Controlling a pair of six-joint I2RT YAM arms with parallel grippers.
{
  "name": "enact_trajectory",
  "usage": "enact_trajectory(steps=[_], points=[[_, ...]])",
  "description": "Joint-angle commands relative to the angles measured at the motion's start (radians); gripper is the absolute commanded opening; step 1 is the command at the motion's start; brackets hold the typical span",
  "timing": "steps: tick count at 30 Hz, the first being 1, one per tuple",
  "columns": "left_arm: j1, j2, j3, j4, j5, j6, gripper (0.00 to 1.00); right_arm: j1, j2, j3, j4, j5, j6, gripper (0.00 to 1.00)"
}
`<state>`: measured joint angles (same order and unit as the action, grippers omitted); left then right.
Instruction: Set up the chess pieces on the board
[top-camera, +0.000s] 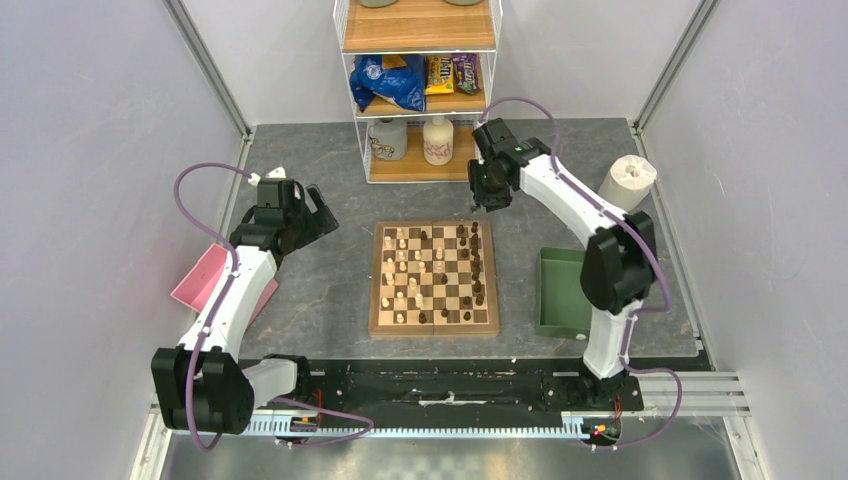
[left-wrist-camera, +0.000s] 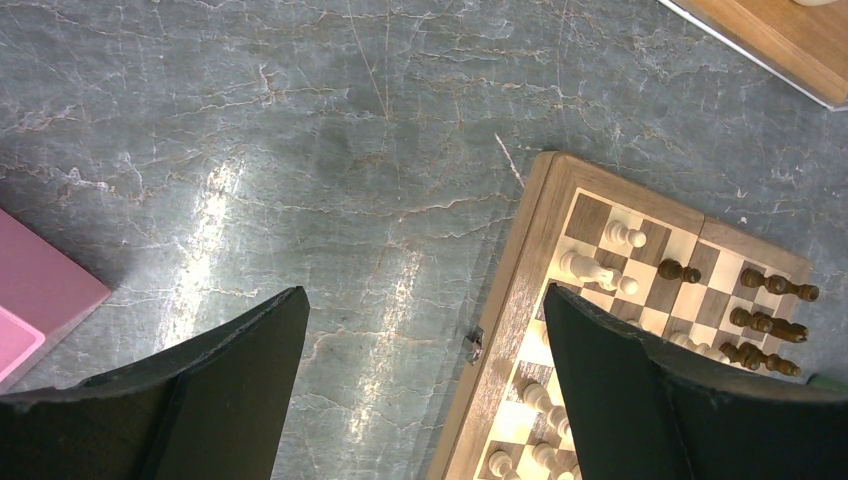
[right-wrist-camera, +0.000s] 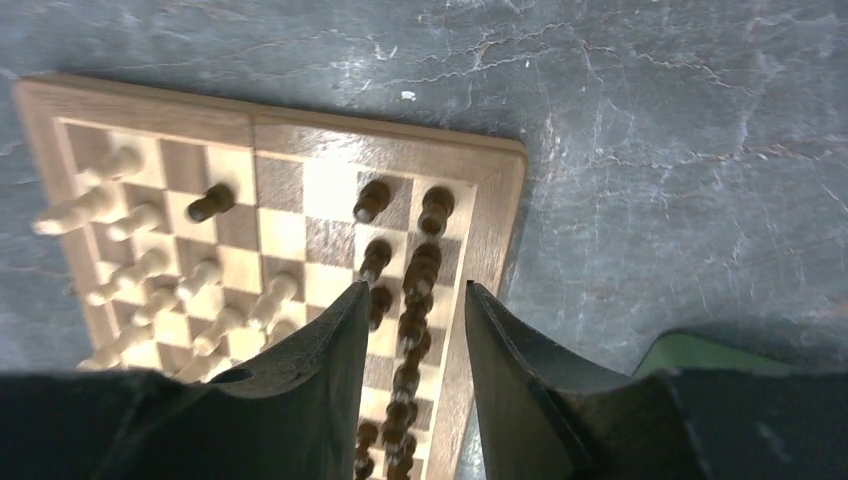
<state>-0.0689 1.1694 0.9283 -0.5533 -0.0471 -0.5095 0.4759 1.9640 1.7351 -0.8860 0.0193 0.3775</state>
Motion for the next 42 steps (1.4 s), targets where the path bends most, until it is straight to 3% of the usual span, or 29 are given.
enact_trajectory(steps=[1, 16, 22, 26, 32, 42], points=[[0.001, -0.024, 0.001, 0.007, 0.011, 0.017, 0.95, 0.03, -0.166, -0.071, 0.055, -0.003, 0.027, 0.48], [0.001, -0.001, 0.107, 0.027, 0.006, -0.043, 0.95, 0.282, -0.324, -0.266, 0.096, -0.016, 0.136, 0.5], [0.001, 0.013, 0.204, 0.032, -0.085, -0.111, 0.95, 0.33, -0.415, -0.431, 0.159, -0.016, 0.14, 0.49], [0.001, -0.046, 0.132, 0.049, -0.108, -0.178, 0.95, 0.36, -0.48, -0.501, 0.185, -0.016, 0.132, 0.49], [0.001, -0.217, -0.112, 0.142, -0.113, -0.18, 0.96, 0.441, -0.482, -0.55, 0.242, -0.044, 0.145, 0.47], [0.001, -0.197, -0.092, 0.104, -0.112, -0.082, 0.96, 0.621, -0.296, -0.46, 0.258, 0.107, 0.179, 0.45]])
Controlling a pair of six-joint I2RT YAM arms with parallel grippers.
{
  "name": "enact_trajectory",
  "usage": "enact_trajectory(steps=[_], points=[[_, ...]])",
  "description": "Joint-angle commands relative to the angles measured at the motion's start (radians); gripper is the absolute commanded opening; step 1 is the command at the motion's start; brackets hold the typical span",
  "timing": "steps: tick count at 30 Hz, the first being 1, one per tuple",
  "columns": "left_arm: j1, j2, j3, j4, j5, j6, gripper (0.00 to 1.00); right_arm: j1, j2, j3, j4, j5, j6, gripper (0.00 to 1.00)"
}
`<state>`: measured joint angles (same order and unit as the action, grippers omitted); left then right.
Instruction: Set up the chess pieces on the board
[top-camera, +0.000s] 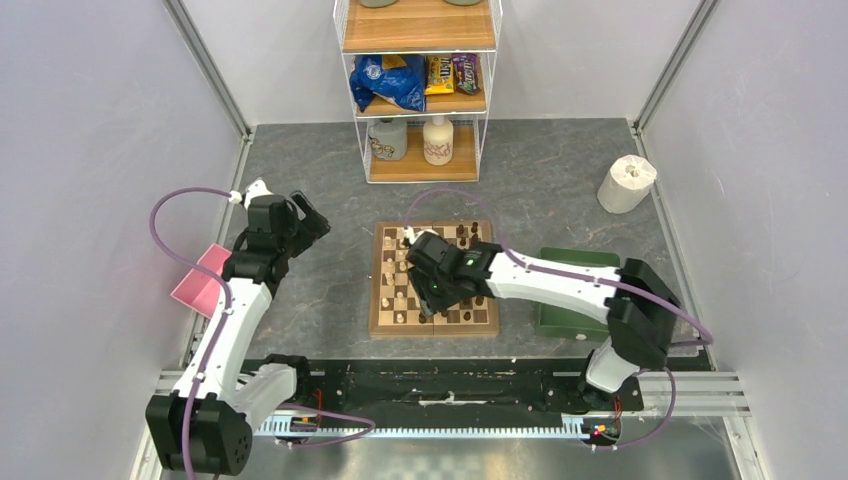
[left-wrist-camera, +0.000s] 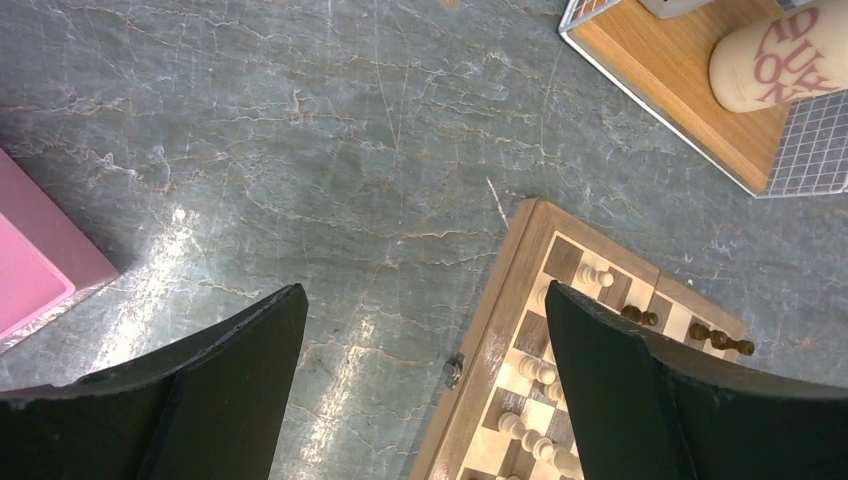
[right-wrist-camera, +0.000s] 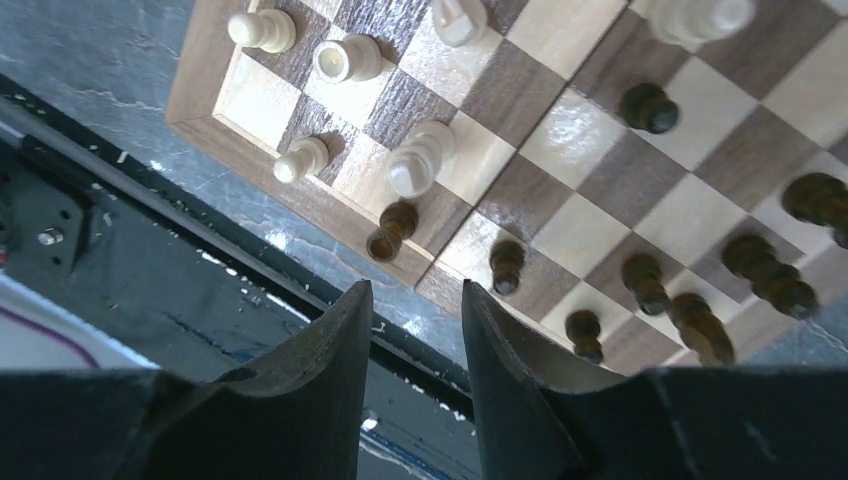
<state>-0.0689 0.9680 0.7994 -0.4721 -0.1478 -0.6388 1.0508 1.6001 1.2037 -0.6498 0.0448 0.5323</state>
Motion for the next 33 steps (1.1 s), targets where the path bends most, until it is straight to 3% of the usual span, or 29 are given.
enact_trajectory(steps=[1, 9, 33], points=[[0.001, -0.003, 0.028, 0.024, -0.014, 0.048, 0.96, 0.061, 0.087, 0.082, 0.019, 0.101, 0.028, 0.45], [0.001, -0.054, -0.01, 0.022, -0.04, 0.069, 0.96, 0.106, 0.144, 0.107, 0.024, 0.183, 0.044, 0.46], [0.001, -0.069, -0.009, 0.004, -0.069, 0.08, 0.96, 0.106, 0.207, 0.136, 0.006, 0.153, 0.027, 0.36]])
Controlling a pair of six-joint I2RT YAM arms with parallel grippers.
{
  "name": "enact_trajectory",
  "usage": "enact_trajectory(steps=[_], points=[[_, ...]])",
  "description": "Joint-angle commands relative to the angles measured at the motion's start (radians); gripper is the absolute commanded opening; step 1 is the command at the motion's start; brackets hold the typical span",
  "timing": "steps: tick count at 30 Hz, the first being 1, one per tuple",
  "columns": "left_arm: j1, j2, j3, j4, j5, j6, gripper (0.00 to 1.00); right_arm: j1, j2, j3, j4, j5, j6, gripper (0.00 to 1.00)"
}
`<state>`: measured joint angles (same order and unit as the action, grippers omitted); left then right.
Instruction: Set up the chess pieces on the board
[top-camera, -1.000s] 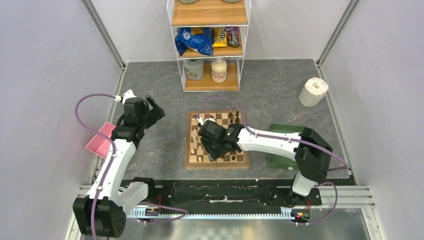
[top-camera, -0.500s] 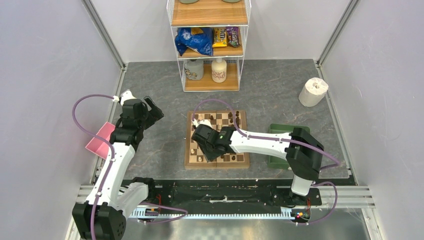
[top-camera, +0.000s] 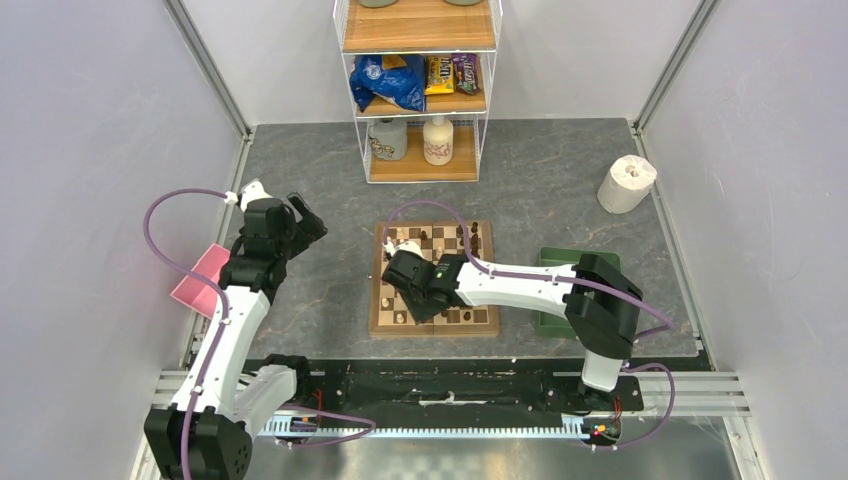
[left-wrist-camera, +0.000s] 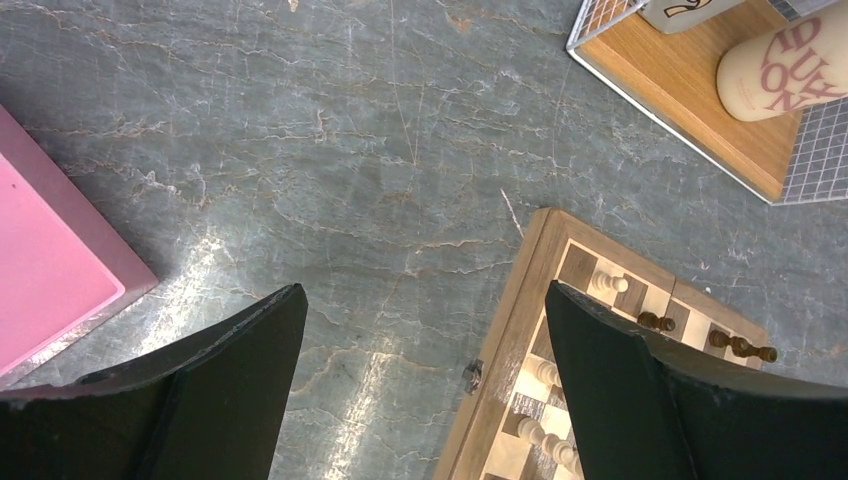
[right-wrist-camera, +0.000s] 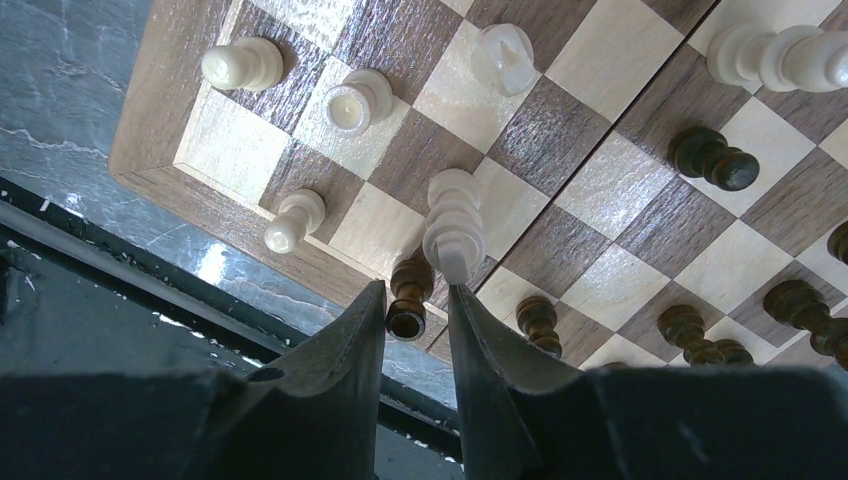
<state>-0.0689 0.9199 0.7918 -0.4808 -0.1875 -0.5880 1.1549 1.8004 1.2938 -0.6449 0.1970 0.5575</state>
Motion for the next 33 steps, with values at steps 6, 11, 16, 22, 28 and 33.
enact_trajectory(steps=[6, 11, 16, 22, 28, 33], points=[[0.0, -0.021, -0.005, 0.013, -0.035, 0.031, 0.97, 0.002, -0.01, 0.045, -0.008, -0.005, -0.002, 0.22], [0.001, -0.023, -0.008, 0.013, -0.032, 0.03, 0.96, 0.002, -0.109, 0.014, -0.04, -0.022, -0.002, 0.17], [0.001, -0.021, -0.011, 0.018, -0.027, 0.026, 0.97, 0.002, -0.27, -0.054, -0.091, -0.015, 0.024, 0.18], [0.001, -0.022, -0.014, 0.026, -0.016, 0.02, 0.97, -0.008, -0.431, -0.162, -0.214, 0.126, 0.115, 0.18], [0.001, -0.02, -0.022, 0.034, -0.004, 0.016, 0.97, -0.087, -0.488, -0.286, -0.201, 0.118, 0.153, 0.18], [0.001, -0.02, -0.024, 0.036, -0.004, 0.015, 0.97, -0.153, -0.479, -0.337, -0.132, 0.064, 0.135, 0.18]])
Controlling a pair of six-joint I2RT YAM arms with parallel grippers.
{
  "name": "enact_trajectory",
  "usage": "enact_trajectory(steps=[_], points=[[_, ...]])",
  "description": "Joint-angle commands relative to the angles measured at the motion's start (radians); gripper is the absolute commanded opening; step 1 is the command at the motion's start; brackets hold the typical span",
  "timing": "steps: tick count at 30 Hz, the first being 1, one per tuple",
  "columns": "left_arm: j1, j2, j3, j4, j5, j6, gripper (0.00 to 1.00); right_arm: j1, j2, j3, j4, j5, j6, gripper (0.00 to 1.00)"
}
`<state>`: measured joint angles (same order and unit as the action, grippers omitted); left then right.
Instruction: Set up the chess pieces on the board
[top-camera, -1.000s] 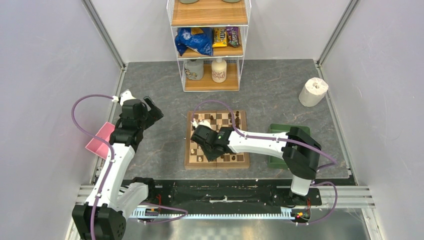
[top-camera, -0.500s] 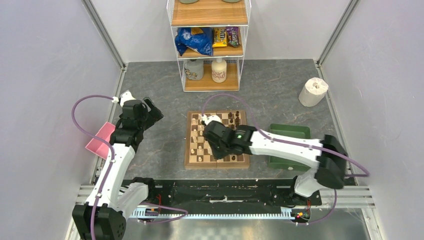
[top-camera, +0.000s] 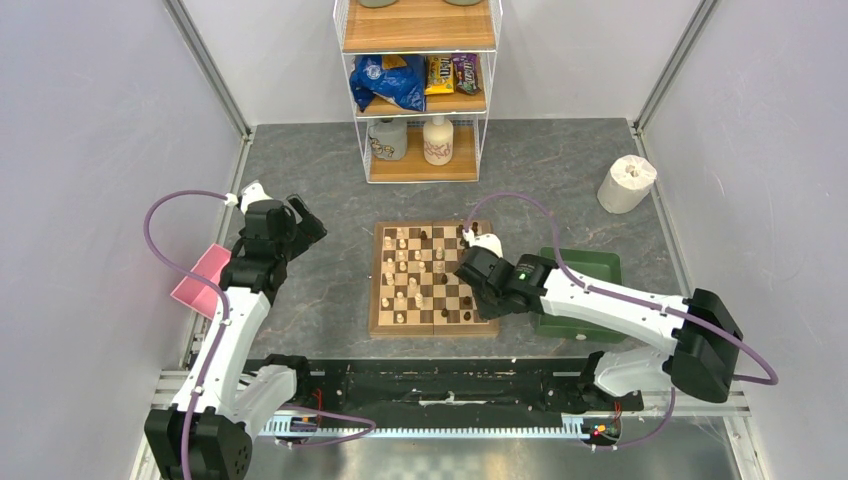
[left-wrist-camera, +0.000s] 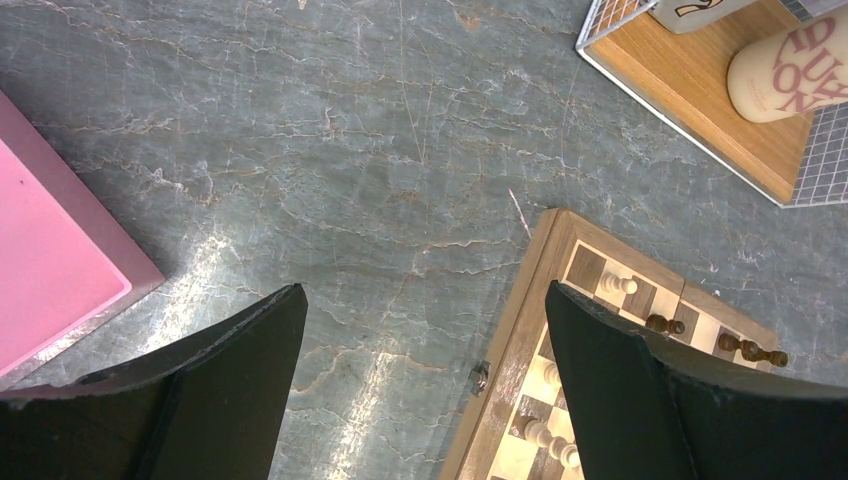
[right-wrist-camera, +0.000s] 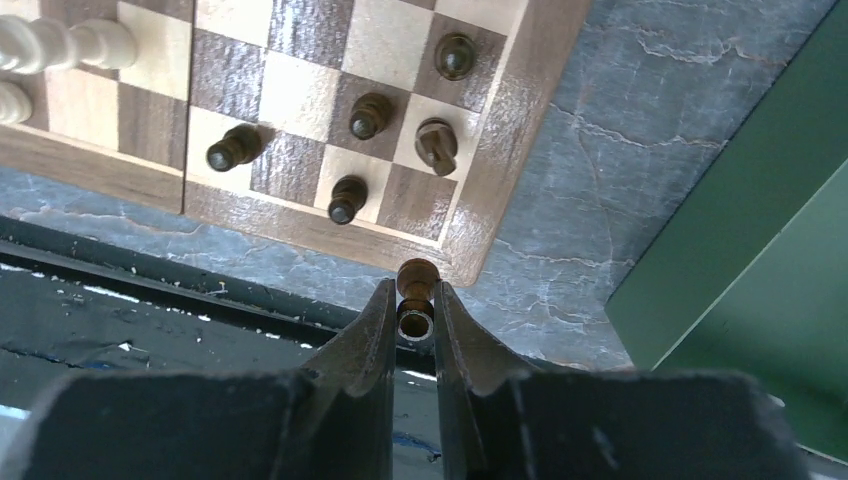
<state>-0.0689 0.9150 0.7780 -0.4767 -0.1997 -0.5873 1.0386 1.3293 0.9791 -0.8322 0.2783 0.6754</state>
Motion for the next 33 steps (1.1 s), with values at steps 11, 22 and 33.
enact_trajectory(steps=[11, 22, 33], points=[[0.001, -0.023, -0.008, 0.03, 0.005, 0.012, 0.97, -0.086, 0.048, -0.04, 0.131, -0.08, -0.02, 0.19], [0.0, -0.013, -0.006, 0.035, 0.005, 0.012, 0.97, -0.084, 0.085, -0.059, 0.154, -0.044, -0.01, 0.19], [0.001, -0.014, -0.005, 0.036, 0.003, 0.014, 0.97, -0.085, 0.102, -0.079, 0.179, -0.02, -0.003, 0.22]])
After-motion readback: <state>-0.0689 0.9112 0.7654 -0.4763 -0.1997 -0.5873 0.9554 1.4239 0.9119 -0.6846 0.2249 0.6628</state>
